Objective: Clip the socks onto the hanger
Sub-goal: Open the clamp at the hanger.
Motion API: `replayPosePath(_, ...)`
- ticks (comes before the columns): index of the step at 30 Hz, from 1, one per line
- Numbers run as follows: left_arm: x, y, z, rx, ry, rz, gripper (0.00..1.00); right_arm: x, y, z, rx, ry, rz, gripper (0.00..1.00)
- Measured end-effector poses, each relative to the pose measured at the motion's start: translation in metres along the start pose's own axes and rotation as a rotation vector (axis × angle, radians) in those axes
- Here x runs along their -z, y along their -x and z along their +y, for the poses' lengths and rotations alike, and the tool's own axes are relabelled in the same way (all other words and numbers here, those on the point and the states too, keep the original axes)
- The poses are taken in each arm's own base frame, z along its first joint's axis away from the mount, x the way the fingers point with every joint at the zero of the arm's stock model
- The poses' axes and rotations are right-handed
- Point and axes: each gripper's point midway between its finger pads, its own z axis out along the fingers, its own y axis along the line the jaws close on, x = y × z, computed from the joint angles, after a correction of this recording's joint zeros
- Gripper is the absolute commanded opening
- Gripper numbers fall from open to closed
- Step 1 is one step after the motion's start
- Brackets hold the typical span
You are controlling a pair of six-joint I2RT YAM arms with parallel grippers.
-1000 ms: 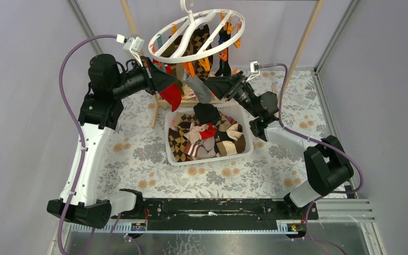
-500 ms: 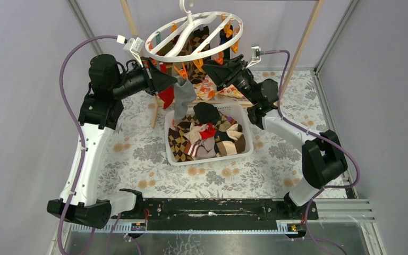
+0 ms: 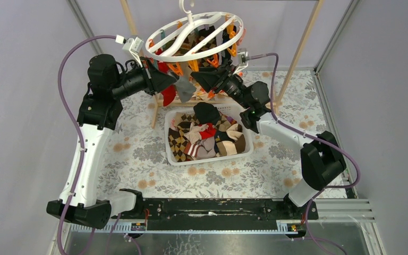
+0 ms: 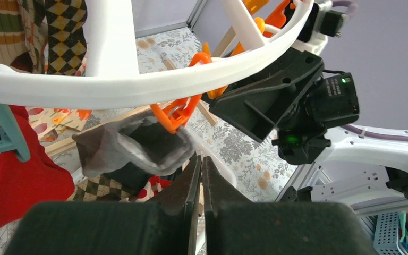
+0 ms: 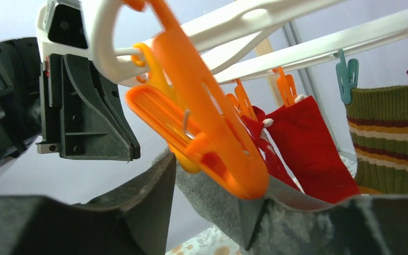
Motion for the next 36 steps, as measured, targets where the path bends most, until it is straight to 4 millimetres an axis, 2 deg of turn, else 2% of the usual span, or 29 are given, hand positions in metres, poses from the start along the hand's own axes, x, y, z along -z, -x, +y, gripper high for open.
replayPosePath(5, 0.002, 0.001, 0.0, -0.008, 0.013, -0.002, 0.11, -0.007, -0.005, 0.015, 0.098, -0.044, -0.004, 0.27)
replayPosePath(10, 0.005, -0.002, 0.004, -0.004, 0.045, 0.004, 0.14, -0.014, -0.008, 0.031, 0.208, -0.083, -0.023, 0.17)
replayPosePath(16, 0.009, 0.004, 0.006, -0.017, 0.082, -0.012, 0.2, -0.022, -0.022, 0.042, 0.314, -0.143, -0.021, 0.15)
replayPosePath(19, 0.015, 0.011, 0.004, -0.029, 0.107, -0.033, 0.28, -0.026, -0.025, 0.047, 0.347, -0.152, -0.025, 0.15)
replayPosePath(27, 0.03, 0.029, -0.005, -0.054, 0.148, -0.107, 0.39, -0.028, -0.038, 0.033, 0.372, -0.193, -0.01, 0.14)
replayPosePath(30, 0.029, 0.03, -0.007, -0.032, 0.135, -0.107, 0.39, -0.028, -0.038, 0.033, 0.373, -0.193, -0.015, 0.23)
replayPosePath(34, 0.018, 0.028, -0.004, 0.016, 0.114, -0.084, 0.39, -0.018, -0.046, 0.029, 0.364, -0.198, -0.006, 0.49)
replayPosePath(36, 0.013, 0.026, -0.002, 0.037, 0.104, -0.071, 0.39, -0.005, -0.056, 0.025, 0.353, -0.21, 0.013, 0.56)
